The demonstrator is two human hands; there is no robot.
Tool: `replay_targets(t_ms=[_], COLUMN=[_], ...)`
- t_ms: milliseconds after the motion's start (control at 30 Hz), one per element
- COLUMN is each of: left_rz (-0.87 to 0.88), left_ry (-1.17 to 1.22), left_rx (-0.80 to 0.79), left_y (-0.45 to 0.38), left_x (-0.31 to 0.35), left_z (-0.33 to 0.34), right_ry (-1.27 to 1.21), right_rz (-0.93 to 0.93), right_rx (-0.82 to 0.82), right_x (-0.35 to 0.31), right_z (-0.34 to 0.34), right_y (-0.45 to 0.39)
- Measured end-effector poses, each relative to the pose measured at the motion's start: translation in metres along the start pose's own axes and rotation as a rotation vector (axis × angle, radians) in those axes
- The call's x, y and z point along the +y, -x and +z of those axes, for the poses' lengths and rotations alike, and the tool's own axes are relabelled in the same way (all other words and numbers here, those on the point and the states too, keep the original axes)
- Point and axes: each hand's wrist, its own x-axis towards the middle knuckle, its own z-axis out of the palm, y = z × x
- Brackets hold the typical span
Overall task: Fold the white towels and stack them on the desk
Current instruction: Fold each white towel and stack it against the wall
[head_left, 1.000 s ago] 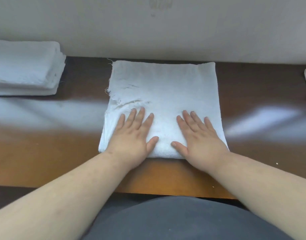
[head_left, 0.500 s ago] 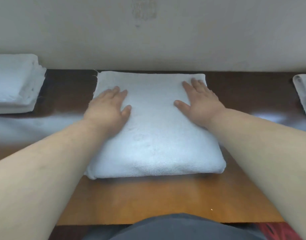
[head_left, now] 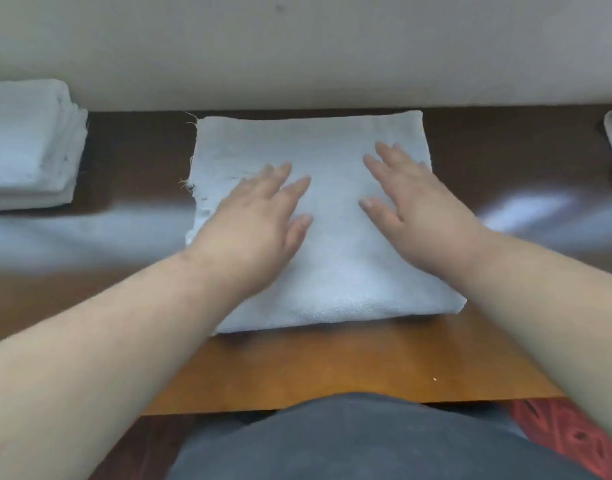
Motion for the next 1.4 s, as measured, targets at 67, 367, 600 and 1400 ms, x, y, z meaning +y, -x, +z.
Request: replay_targets(t_ms=[67, 367, 600, 1400], left_rz=[0.115, 0.118, 0.097, 0.298], left_ry=[0.008, -0.272, -0.368, -0.146], left_rx=[-0.055, -0.158, -0.109, 0.018], left_y=[0.067, 0.124, 0.124, 0.149], left_x=[0.012, -0.041, -0.035, 0.011], left_z=[0.012, 0.040, 0.032, 0.030], right_ry=[0.041, 0.301, 0.406, 0.121], right_rz=[-0.023, -0.034, -0.110, -0.017], right_rx=[-0.108, -0.267, -0.049, -0.162], right_x=[-0.008, 0.034, 0.046, 0.078], right_z=[0.010, 0.026, 0.022, -0.002], right_y=[0.062, 0.109, 0.128, 0.154])
